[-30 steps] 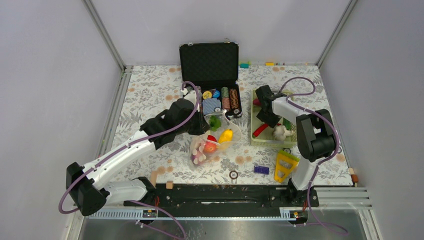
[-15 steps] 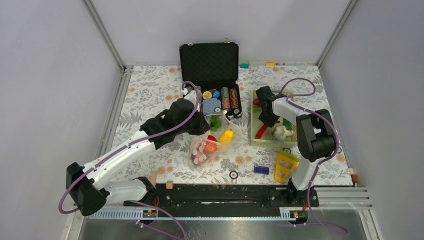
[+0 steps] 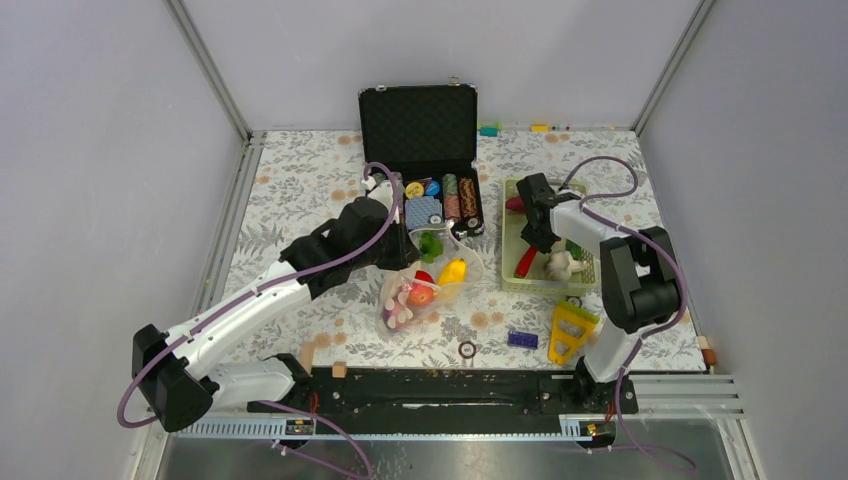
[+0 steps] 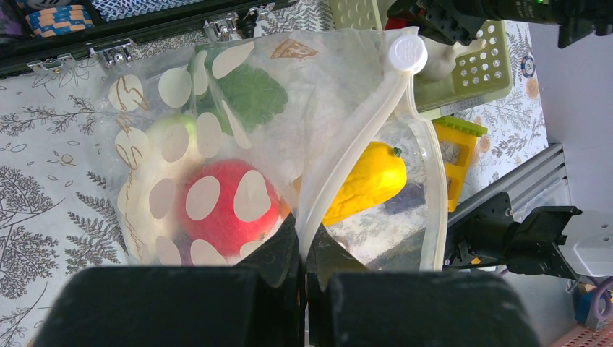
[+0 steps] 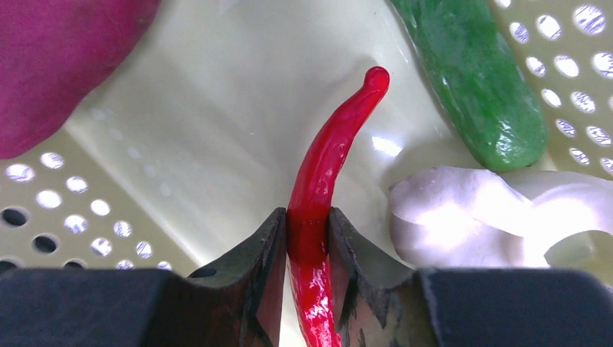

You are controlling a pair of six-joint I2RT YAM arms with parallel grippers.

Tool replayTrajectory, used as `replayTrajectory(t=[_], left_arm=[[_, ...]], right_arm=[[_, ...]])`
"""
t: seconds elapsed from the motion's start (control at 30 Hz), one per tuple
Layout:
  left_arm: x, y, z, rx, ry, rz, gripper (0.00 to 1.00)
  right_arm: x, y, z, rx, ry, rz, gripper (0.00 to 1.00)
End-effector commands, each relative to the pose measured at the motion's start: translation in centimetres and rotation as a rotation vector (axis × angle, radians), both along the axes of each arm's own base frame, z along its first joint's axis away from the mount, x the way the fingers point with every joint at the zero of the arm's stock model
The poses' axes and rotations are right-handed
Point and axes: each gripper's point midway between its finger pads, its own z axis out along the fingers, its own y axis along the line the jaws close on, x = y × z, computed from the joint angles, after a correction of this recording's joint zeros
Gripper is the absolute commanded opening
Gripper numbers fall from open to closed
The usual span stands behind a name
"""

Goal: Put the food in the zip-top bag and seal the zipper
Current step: Pick up the fake vegetable from the bin.

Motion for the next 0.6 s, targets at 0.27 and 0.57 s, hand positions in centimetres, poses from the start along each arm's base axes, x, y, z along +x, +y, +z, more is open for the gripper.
replayTrajectory(t=[0.27,0.57], left_arm=[[0.8,-0.7,2.3,-0.067,-0.046,0.012,0.00],[0.8,-0.7,2.3,-0.065,-0.044,0.013,0.00]], right_arm=[[1.4,-1.9,10.3,-0.047,-0.387,0.085,0.11],[-0.7,4.0,19.0,0.183,-0.725,0.445,0.11]])
